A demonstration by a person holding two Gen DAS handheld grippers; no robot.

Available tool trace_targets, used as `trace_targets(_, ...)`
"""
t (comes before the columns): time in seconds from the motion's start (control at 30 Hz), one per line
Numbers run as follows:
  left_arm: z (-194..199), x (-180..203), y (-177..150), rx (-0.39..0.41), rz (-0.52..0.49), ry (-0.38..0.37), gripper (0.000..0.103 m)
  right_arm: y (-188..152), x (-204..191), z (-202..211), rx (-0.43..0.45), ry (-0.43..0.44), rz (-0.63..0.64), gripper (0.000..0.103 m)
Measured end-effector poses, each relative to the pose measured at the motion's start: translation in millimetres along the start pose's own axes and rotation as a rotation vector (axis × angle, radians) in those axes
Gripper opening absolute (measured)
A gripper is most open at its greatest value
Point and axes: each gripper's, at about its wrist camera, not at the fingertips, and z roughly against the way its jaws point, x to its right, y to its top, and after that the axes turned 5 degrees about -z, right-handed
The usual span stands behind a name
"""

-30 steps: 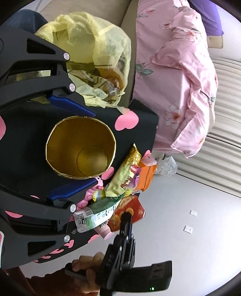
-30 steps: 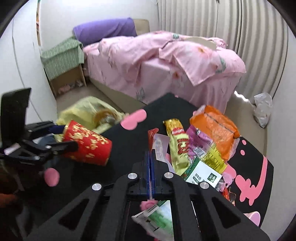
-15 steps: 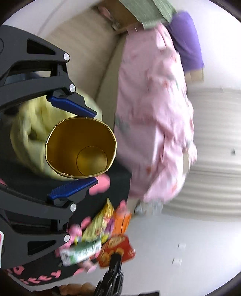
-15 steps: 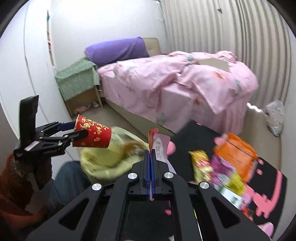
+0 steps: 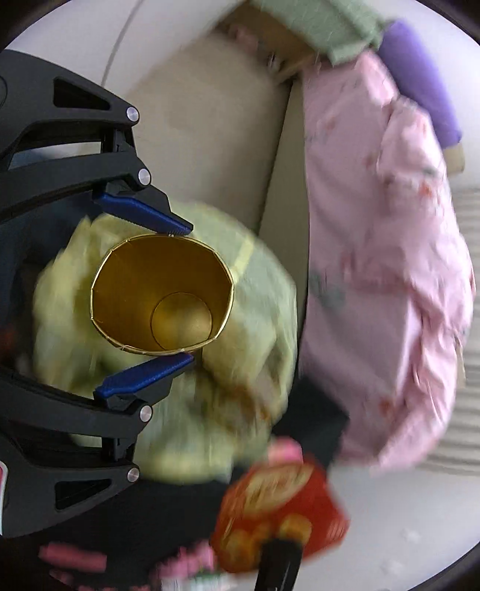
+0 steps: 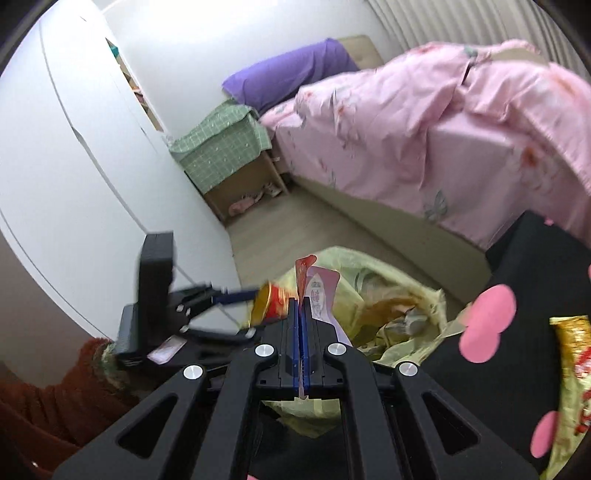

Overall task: Collect trash
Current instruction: 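Carry the cup and the strip to the yellow bag and release both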

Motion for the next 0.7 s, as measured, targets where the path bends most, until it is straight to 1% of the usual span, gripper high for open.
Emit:
trace_targets(0.03, -3.8, -4.8, -0.8, -0.005, 0.008, 0.029, 0.062, -1.0, 4.6, -8.4, -0.023, 0.009, -0.013, 0.004)
trace_targets(0.07, -7.3, -10.0, -1.8, -0.011, 0.022, 0.040, 0.062, -1.5, 8.3, -15.1, -0.042, 0.015, -0.024, 0.004)
trace_targets(0.17, -11.2, -16.9, -6.0, -0.022, 0.027, 0.040, 0.062, -2.2, 21.6, -42.5, -0.108, 0.018, -0.059, 0.004)
trace_targets(0.2, -9.4, -16.2, -9.2, -0.023, 0.019, 0.038, 0.062, -2.7, 25.7, -51.8, -0.131, 0.010, -0.066, 0.004)
trace_targets(0.27, -8.2, -15.2, -11.6, -0.022, 0.016, 0.026, 0.062, -6.2, 31.5, -66.6, -0.164, -0.032, -0.062, 0.004)
trace_targets(0.37, -8.1, -19.0, -10.3, -0.017, 0.050, -0.033, 0.062, -7.3, 32.8, -75.4, -0.185, -0.088, -0.029, 0.004)
trace_targets(0.43, -7.2, -24.5, -10.0, -0.013, 0.098, -0.074, 0.065, -6.5, 33.5, -76.5, -0.183, -0.125, -0.003, 0.004)
trace_targets(0.47, -7.4, -29.5, -9.5, -0.012, 0.131, -0.104, 0.066, -7.5, 33.0, -77.3, -0.180, -0.142, 0.013, 0.005)
trace_targets(0.53, -7.5, -40.4, -8.6, -0.020, 0.217, -0.205, 0.067, -10.0, 29.3, -77.4, -0.167, -0.210, 0.062, 0.006)
trace_targets(0.57, -7.6, -43.3, -7.9, -0.023, 0.241, -0.238, 0.068, -11.2, 27.2, -77.6, -0.162, -0.234, 0.084, 0.008)
trace_targets(0.6, -6.3, -46.8, -7.0, -0.022, 0.271, -0.276, 0.070, -13.3, 24.2, -77.6, -0.156, -0.262, 0.114, 0.011)
trace_targets(0.63, -4.0, -48.4, -6.2, -0.016, 0.286, -0.289, 0.072, -15.6, 21.2, -77.6, -0.153, -0.291, 0.143, 0.014)
trace_targets(0.7, 3.5, -50.4, -4.2, 0.004, 0.303, -0.276, 0.080, -18.8, 17.8, -75.5, -0.154, -0.307, 0.164, 0.029)
